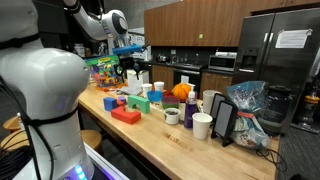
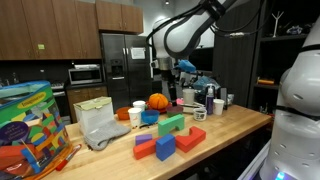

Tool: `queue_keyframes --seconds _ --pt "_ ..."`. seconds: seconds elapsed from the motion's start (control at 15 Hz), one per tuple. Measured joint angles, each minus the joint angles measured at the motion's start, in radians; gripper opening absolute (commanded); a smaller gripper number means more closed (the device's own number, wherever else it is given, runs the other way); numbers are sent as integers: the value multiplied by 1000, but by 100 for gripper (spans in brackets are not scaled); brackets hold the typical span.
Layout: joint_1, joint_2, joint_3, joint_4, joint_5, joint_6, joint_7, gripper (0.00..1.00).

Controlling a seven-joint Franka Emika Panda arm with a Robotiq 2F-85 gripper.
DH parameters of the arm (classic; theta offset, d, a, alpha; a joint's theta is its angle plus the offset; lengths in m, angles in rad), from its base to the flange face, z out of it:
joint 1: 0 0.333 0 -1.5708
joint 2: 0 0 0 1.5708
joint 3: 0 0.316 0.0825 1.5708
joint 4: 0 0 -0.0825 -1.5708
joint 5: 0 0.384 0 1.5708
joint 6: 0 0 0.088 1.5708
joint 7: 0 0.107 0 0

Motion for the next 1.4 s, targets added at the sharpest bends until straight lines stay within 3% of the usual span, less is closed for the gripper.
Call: queue_keyframes --seconds 0.33,0.4,0.53,0.73,1.07,1.4 --pt "0 24 -17 2 0 6 -50 14" --pt "0 27 -18 2 0 8 -59 55" --pt "0 33 -19 2 0 12 -82 51" --pt "0 42 -19 2 -16 19 -108 66" --pt "0 58 -19 0 -79 29 -137 98" --pt "0 76 -19 -9 -136 61 -142 100"
